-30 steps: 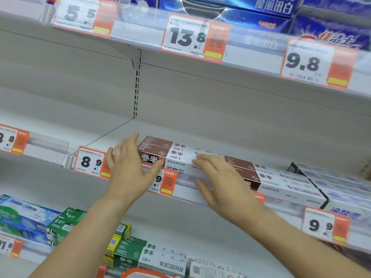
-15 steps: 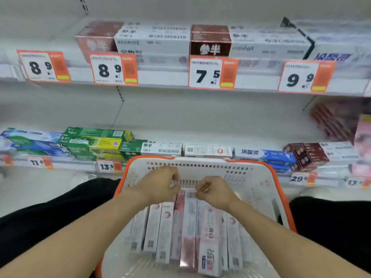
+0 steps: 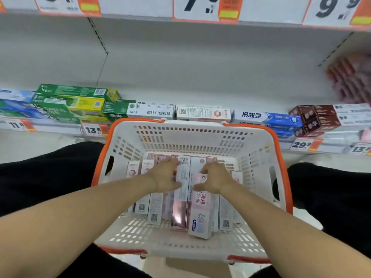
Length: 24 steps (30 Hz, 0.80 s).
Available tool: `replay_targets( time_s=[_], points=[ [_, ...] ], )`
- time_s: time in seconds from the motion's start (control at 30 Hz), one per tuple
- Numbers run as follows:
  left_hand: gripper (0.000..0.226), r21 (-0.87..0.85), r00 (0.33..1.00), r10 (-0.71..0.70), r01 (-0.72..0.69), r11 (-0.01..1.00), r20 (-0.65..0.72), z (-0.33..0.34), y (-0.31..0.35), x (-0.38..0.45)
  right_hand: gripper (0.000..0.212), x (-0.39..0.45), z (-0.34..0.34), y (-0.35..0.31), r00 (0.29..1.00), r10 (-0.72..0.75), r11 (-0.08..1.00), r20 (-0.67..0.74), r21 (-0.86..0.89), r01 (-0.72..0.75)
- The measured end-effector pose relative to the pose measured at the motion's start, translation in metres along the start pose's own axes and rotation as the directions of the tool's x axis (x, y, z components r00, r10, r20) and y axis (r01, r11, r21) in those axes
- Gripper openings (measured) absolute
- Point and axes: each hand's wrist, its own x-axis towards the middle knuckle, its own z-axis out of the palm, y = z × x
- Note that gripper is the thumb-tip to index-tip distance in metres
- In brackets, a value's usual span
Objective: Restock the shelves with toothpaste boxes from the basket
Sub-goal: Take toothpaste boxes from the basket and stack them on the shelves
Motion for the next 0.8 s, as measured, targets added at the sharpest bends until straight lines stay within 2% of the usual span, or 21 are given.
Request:
replay_targets(
  time_s=[0.13, 0.27, 0.4, 0.53, 0.7, 0.8],
  points=[
    [0.075, -0.038, 0.999, -0.032, 0.032, 0.999, -0.001, -0.001, 0.016, 0.024, 0.065, -0.003, -0.015, 0.003, 0.991, -0.103, 0.994, 0.088, 0.044, 0.099],
    [0.067, -0.003, 0.998, -0.055, 0.055, 0.998, -0.023, -0.009, 0.032, 0.043, 0.044, -0.017, -0.032, 0.002, 0.983, -0.155, 0.955, 0.099, 0.27, 0.124],
    [0.077, 0.114, 0.999, -0.046, 0.047, 0.992, -0.013, -0.011, 0.035, 0.054, 0.055, -0.037, -0.063, 0.023, 0.987, -0.096, 0.896, 0.131, 0.442, 0.028],
    [0.082, 0.297, 0.994, -0.088, 0.063, 0.953, 0.071, -0.007, 0.032, 0.057, 0.049, -0.045, -0.088, 0.055, 1.0, 0.002, 0.781, 0.016, 0.624, -0.012],
    [0.087, 0.305, 0.998, -0.051, 0.035, 0.952, 0.044, -0.006, 0.039, 0.062, 0.046, -0.048, -0.108, 0.073, 0.999, 0.019, 0.684, -0.028, 0.729, 0.007],
    [0.088, 0.309, 0.978, -0.178, 0.138, 0.941, 0.106, -0.013, 0.026, 0.055, 0.047, -0.044, -0.105, 0.074, 1.0, 0.005, 0.7, -0.01, 0.714, 0.004]
  ],
)
